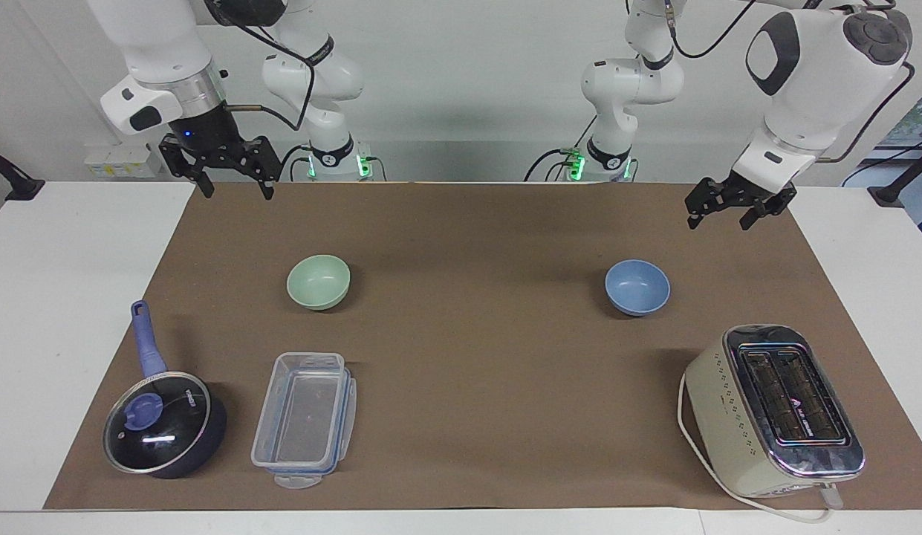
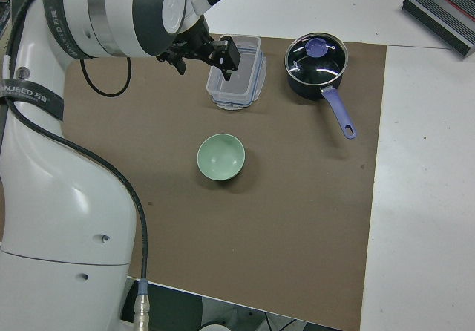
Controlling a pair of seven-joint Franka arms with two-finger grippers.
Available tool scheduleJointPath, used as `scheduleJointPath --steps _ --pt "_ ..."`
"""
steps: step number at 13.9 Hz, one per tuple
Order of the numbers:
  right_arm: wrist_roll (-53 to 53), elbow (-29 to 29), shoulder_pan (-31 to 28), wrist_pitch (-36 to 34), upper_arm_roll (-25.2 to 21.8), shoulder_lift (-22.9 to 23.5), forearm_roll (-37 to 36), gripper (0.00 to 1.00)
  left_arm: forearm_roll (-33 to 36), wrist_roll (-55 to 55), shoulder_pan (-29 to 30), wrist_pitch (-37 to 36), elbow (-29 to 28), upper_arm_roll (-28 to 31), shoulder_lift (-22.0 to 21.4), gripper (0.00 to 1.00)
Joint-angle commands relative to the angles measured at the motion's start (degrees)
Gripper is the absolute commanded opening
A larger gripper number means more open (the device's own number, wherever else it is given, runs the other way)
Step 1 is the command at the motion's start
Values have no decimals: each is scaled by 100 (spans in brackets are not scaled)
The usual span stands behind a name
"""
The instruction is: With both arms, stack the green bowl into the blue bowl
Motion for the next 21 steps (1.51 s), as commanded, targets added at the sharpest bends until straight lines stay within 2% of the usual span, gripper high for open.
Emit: scheduleJointPath --steps 1,14,15,18,21 --pt "-91 68 -73 -71 22 30 115 100 54 50 9 -125 77 12 -14 100" --pt "-91 68 -73 -71 22 30 115 100 54 6 96 -117 8 99 -40 100" --pt "-91 68 -73 -71 22 30 115 100 -7 67 245 32 -367 100 -206 100" --pt "-91 68 -73 -71 22 30 115 100 -17 94 237 1129 -1546 109 -576 100" --pt "-91 68 -73 -71 22 30 115 100 -17 68 176 2113 -2407 100 -533 100"
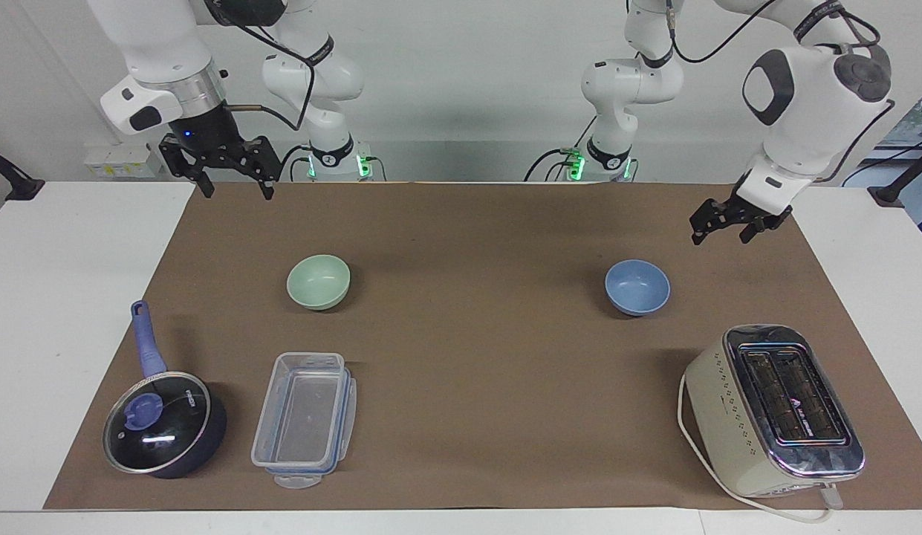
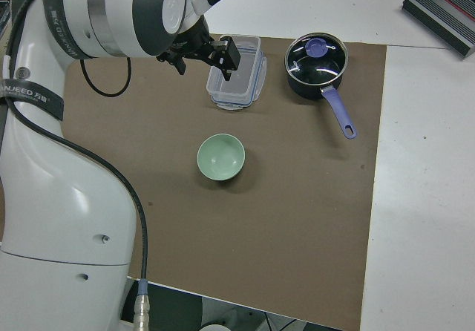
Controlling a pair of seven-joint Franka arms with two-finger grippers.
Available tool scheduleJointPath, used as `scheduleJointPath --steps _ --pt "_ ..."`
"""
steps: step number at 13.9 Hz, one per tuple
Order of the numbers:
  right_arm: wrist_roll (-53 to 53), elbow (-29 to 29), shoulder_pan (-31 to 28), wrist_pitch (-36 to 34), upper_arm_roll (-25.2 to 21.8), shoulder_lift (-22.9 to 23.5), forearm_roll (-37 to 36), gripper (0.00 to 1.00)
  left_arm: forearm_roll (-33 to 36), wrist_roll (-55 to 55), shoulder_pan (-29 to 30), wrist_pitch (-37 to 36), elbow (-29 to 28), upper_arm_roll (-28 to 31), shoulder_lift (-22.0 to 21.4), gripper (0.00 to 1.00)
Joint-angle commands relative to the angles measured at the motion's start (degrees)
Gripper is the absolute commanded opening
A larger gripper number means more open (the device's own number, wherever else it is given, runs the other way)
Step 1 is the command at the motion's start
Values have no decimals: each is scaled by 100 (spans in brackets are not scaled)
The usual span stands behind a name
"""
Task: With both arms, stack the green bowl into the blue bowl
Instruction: 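Reach the left gripper to the blue bowl rim and grasp it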
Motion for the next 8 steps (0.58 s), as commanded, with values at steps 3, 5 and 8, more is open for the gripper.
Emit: scheduleJointPath --steps 3,5,8 --pt "-91 68 -73 -63 22 30 115 100 -25 -18 -284 1470 -1338 -7 9 100" --pt "-91 68 -73 -71 22 30 115 100 -25 -26 -408 1979 -1724 -15 89 100" --pt "-91 68 -73 -63 22 30 115 100 -25 -26 -522 2516 -2243 -15 116 100"
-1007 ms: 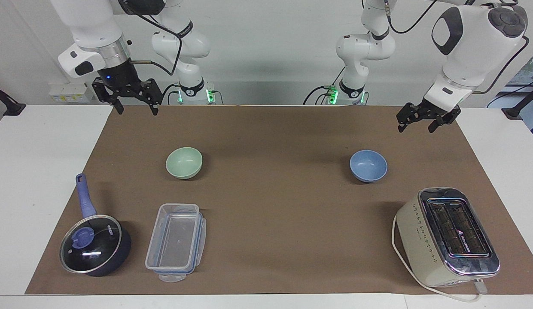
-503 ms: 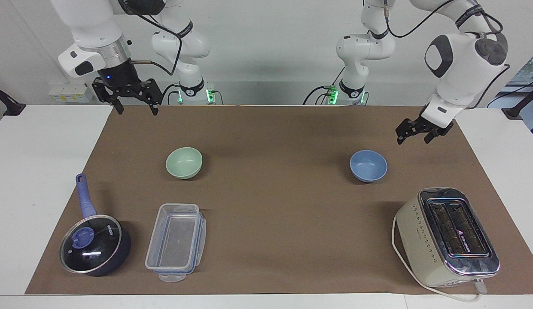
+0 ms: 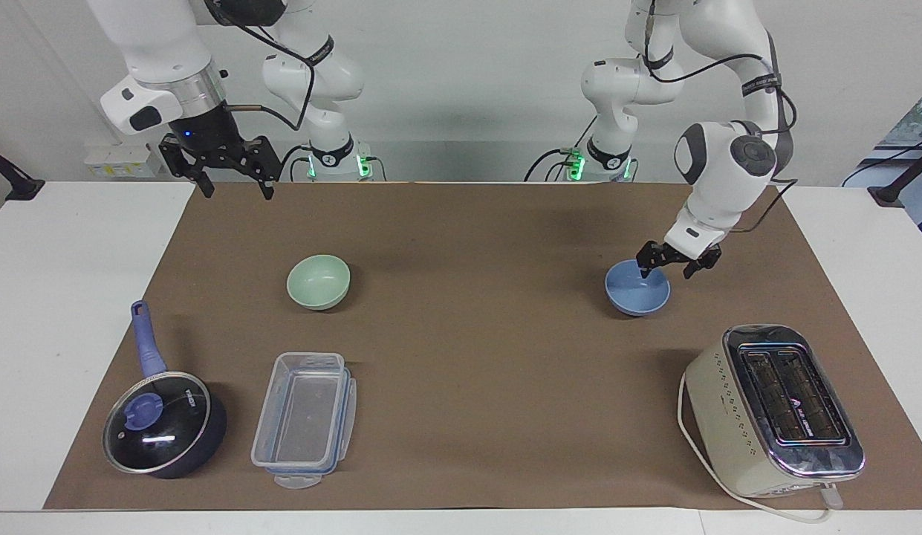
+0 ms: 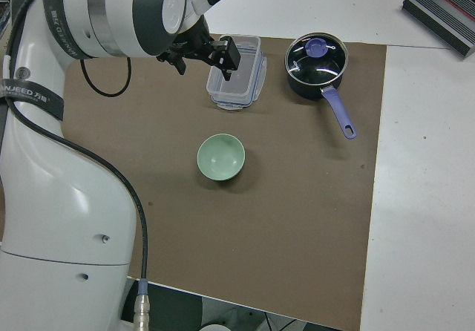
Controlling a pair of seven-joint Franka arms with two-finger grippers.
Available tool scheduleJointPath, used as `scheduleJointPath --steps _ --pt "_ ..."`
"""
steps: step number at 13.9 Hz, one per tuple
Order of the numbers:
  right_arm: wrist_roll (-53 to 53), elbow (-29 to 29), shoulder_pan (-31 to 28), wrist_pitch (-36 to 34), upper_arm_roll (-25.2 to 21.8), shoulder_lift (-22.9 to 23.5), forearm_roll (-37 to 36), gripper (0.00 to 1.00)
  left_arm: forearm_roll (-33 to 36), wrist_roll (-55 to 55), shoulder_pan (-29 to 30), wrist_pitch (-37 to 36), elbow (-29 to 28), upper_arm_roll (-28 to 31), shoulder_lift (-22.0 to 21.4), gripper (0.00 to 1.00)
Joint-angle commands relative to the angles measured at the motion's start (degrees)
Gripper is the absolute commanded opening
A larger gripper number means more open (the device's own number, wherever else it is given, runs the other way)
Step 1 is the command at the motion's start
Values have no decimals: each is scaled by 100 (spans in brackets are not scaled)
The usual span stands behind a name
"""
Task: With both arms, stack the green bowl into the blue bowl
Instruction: 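Reach the left gripper to the blue bowl rim and grasp it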
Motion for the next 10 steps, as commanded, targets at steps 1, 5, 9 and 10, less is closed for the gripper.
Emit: scheduleJointPath --steps 1,5,9,10 --pt "-91 68 -73 -71 22 30 115 100 -30 -23 -107 583 -560 62 -110 100" --pt "-91 68 -73 -71 22 30 115 100 -30 -23 -142 787 -615 62 101 0" --pt "-91 68 -73 -71 22 30 115 100 -30 -31 -160 682 -377 62 128 0" --pt "-91 68 -73 -71 22 30 115 100 -30 -40 -169 482 -272 53 58 0"
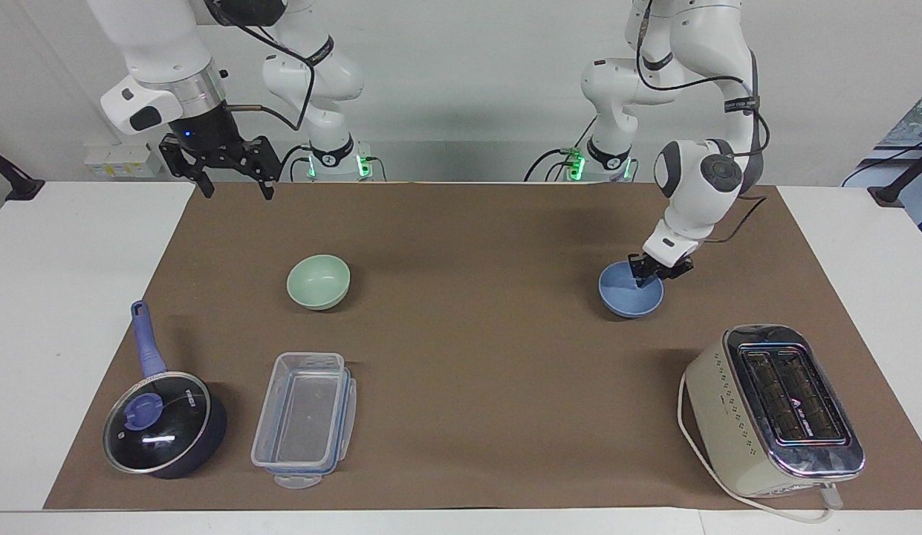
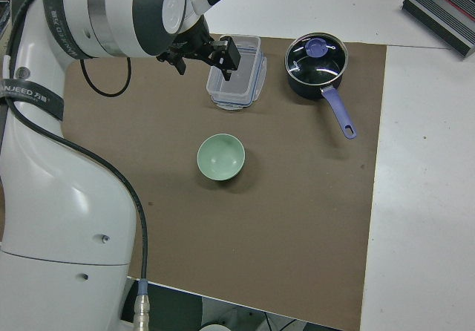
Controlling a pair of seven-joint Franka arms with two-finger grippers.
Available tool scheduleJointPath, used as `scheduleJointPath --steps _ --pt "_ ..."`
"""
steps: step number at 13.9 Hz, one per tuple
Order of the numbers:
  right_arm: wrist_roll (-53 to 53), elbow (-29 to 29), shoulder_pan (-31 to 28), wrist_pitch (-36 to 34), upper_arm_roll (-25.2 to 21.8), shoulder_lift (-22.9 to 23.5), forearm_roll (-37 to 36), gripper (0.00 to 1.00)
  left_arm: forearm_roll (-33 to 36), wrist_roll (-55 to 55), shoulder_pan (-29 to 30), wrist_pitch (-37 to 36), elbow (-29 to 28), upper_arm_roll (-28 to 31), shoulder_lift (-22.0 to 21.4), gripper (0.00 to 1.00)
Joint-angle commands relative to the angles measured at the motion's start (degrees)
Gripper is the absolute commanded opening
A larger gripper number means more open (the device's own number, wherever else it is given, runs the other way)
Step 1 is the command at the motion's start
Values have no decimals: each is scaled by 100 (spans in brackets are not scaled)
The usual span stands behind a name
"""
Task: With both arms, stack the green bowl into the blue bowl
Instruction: 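Reach the left gripper to the blue bowl rim and grasp it, then slide the blue bowl with the left gripper toward the table center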
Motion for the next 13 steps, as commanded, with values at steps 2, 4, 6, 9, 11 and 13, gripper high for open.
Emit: scheduleJointPath --steps 2,4,6,9,11,13 --pt "-91 68 -73 -71 22 30 115 100 -30 -42 -108 -717 583 -19 -62 0" --pt "-91 68 -73 -71 22 30 115 100 -30 -286 -388 -869 778 -81 -53 0" --pt "-91 68 -73 -63 22 30 115 100 -21 -944 -783 -834 849 -81 -36 0" --pt "-91 68 -73 -62 22 30 115 100 -30 -1832 -1486 -790 893 -90 -44 0" --pt "-91 68 -73 -62 22 30 115 100 -65 -2255 -1934 -711 875 -90 -71 0" --pt "-91 68 -73 -62 22 30 115 100 -231 -2292 -2260 -684 867 -107 -62 0"
